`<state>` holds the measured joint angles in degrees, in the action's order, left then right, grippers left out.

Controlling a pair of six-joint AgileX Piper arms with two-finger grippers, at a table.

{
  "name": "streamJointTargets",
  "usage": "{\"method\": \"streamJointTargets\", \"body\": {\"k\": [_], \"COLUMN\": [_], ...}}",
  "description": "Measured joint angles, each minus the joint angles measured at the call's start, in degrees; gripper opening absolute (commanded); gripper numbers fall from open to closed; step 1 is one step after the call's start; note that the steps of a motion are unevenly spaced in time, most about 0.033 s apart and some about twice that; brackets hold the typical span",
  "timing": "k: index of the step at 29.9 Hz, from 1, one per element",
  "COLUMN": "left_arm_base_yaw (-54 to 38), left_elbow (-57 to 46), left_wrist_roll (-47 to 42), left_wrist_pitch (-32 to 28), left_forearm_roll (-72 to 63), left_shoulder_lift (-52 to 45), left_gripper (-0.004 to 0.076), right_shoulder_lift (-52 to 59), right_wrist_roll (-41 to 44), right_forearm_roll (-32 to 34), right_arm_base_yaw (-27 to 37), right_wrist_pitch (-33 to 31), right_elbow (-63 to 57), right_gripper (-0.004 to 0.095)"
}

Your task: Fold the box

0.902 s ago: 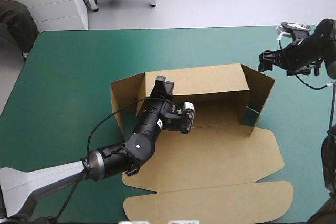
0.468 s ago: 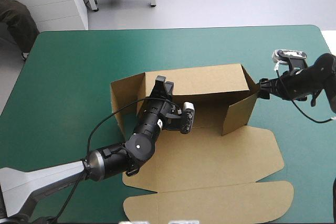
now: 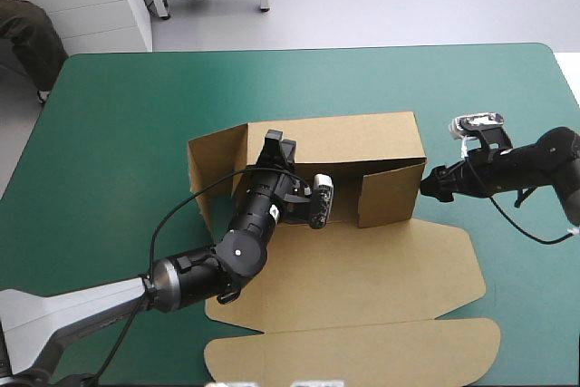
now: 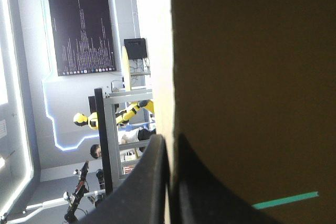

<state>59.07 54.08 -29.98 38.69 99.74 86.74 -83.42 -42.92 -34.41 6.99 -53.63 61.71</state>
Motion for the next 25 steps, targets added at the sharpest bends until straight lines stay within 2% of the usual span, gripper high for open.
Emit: {"method": "streamJointTargets", "body": {"k": [5, 11, 25], "left_arm_base_yaw": [-0.06, -0.12, -0.17], "left_elbow": [-0.09, -0.19, -0.19], "left_wrist_roll": [0.00, 0.05, 0.05], "left_wrist_pitch": [1.39, 2.39, 2.06], "left_forearm_roll": [-0.76, -1.43, -1.43], "left_shoulder_lift": [-0.12, -0.12, -0.18], "left_gripper": [-0.0010, -0.0010, -0.0010], "right_shoulder_lift": [0.00, 0.17, 4.85], "right_wrist_roll": [-6.99, -10.57, -6.48], "right_forearm_roll": [-4.92, -7.78, -5.89], "right_arm_base_yaw": [0.00, 0.19, -0.04], "right_wrist_pitch": [-0.65, -1.66, -5.97], "right_elbow": [-1.27, -3.09, -3.38], "right_gripper": [0.0809, 0.0809, 0.0805]}}
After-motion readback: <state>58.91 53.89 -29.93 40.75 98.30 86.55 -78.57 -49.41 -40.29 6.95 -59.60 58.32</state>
